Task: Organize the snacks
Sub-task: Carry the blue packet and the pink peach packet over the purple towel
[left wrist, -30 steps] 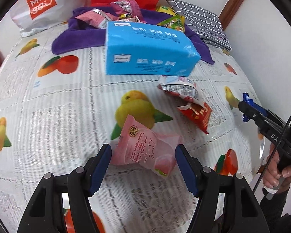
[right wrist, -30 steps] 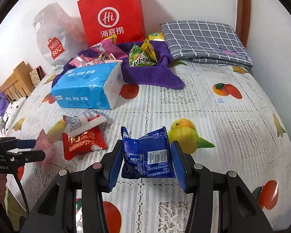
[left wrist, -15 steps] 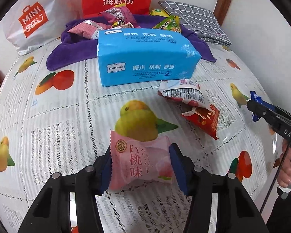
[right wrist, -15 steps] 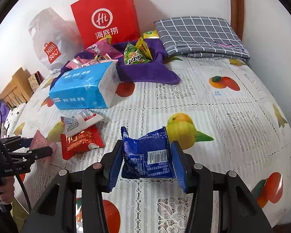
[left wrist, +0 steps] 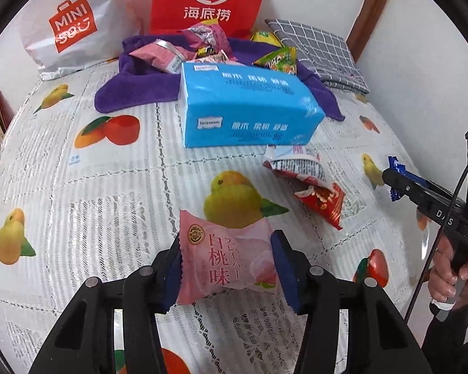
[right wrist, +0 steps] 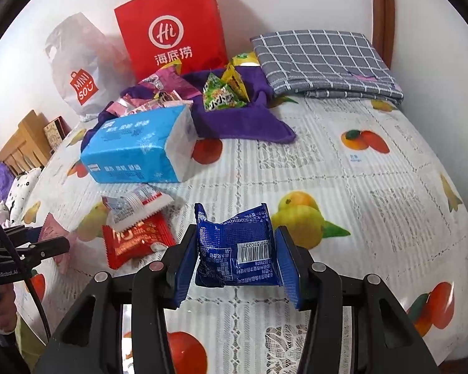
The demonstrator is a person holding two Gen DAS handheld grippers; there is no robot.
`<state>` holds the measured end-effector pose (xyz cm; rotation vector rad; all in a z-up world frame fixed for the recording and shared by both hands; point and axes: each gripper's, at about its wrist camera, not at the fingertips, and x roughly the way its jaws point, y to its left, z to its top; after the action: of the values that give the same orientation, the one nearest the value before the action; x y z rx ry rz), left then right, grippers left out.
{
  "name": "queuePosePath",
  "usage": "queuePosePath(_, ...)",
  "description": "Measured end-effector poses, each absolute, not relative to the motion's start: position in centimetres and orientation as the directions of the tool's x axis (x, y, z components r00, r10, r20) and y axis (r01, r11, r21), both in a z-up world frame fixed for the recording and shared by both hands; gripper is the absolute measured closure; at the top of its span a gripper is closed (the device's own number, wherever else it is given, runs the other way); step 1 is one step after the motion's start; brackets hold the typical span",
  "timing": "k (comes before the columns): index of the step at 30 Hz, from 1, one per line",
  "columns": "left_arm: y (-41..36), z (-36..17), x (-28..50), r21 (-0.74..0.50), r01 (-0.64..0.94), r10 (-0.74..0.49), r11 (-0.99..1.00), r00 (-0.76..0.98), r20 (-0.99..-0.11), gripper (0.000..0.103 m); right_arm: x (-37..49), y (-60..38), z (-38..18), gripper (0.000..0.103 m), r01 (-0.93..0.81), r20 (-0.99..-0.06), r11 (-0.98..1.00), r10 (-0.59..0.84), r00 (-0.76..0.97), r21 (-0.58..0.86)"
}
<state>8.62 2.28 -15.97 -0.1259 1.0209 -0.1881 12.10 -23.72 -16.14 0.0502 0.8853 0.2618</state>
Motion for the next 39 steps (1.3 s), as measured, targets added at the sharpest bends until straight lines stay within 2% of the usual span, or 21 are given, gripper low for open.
queuePosePath(10, 3.6, -12.6, 9.5, -0.205, 0.092, -0.222, 0.974, 0.555, -0.801, 0.053, 12.2, -22.0, -11.7, 0.055, -0.184, -0.73, 0.974, 0.222, 0.647, 0.133)
queuePosePath(18, 4.0, -10.4, 11.0, -0.221, 0.097, -0.236, 0.97, 0.581, -0.779, 0.053, 12.9, -21.2, -8.7, 0.055, -0.168, -0.691, 0.967, 0.253, 0.677, 0.189)
queuePosePath(26, 3.9, -8.8, 12.6, -0.223, 0.105, -0.241, 0.969, 0.59, -0.771, 0.053, 14.5, -19.8, -7.5, 0.055, -0.189, -0.677, 0.956, 0.291, 0.676, 0.222)
queuePosePath(39, 4.1, -6.8, 15.3, -0.246, 0.103, -0.257, 0.964, 0.608, -0.751, 0.053, 17.0, -18.7, -6.3, 0.055, -0.19, -0.679, 0.964, 0.265, 0.685, 0.185)
